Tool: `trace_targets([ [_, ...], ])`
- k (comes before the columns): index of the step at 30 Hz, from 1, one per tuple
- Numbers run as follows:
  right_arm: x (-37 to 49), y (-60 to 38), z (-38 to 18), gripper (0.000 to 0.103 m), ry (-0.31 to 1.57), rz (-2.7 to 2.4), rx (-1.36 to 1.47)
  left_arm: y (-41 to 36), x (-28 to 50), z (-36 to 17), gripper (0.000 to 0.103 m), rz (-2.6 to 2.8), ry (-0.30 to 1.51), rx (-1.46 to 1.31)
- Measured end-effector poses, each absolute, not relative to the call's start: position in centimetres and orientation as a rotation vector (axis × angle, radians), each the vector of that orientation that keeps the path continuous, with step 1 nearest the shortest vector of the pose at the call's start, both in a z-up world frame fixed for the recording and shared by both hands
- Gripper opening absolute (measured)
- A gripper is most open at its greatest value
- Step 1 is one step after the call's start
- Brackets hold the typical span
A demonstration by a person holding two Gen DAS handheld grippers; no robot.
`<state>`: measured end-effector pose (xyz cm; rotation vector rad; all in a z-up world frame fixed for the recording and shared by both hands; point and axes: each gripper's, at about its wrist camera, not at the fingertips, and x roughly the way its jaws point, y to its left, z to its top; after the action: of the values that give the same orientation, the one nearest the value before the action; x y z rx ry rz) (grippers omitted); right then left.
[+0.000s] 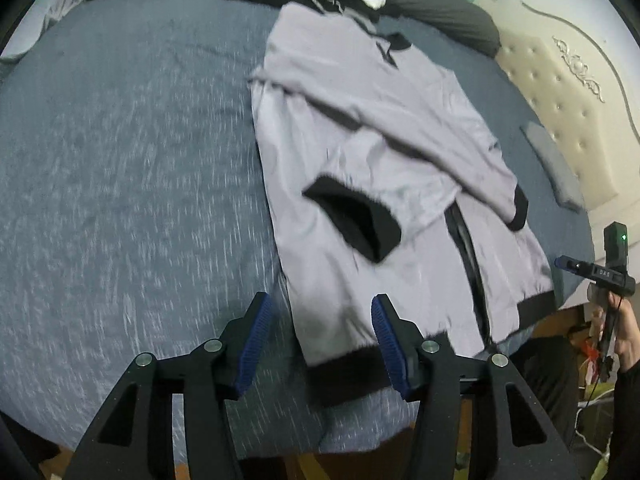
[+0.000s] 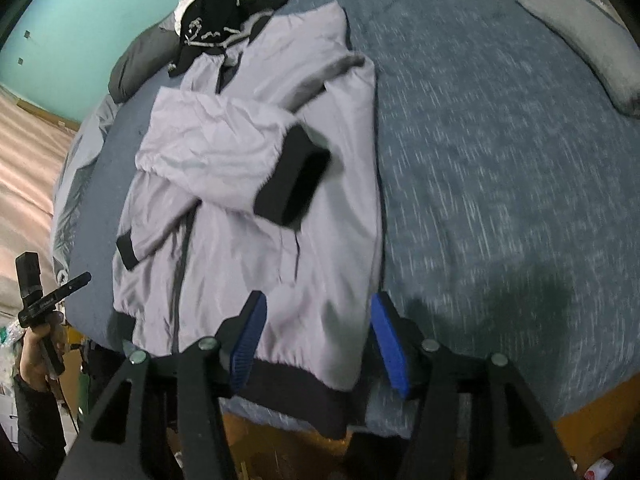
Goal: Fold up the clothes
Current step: 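Move both tools to the black hem band and grasp it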
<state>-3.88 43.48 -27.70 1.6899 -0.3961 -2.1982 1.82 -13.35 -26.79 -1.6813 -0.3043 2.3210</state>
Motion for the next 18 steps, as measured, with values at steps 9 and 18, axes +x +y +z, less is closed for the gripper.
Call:
trace_targets([
  [9, -2.0, 43.2, -28.9, 0.059, -0.398, -2.171, 1.718, -12.5, 3.2, -30.1, 0.061, 2.223, -0.342, -1.786],
  [18, -1.6, 43.2, -30.4, 0.06, -0.405, -2.143, 1.773, -12.7, 3.5, -32.5, 0.063, 2.177, -0.405, -1.834],
])
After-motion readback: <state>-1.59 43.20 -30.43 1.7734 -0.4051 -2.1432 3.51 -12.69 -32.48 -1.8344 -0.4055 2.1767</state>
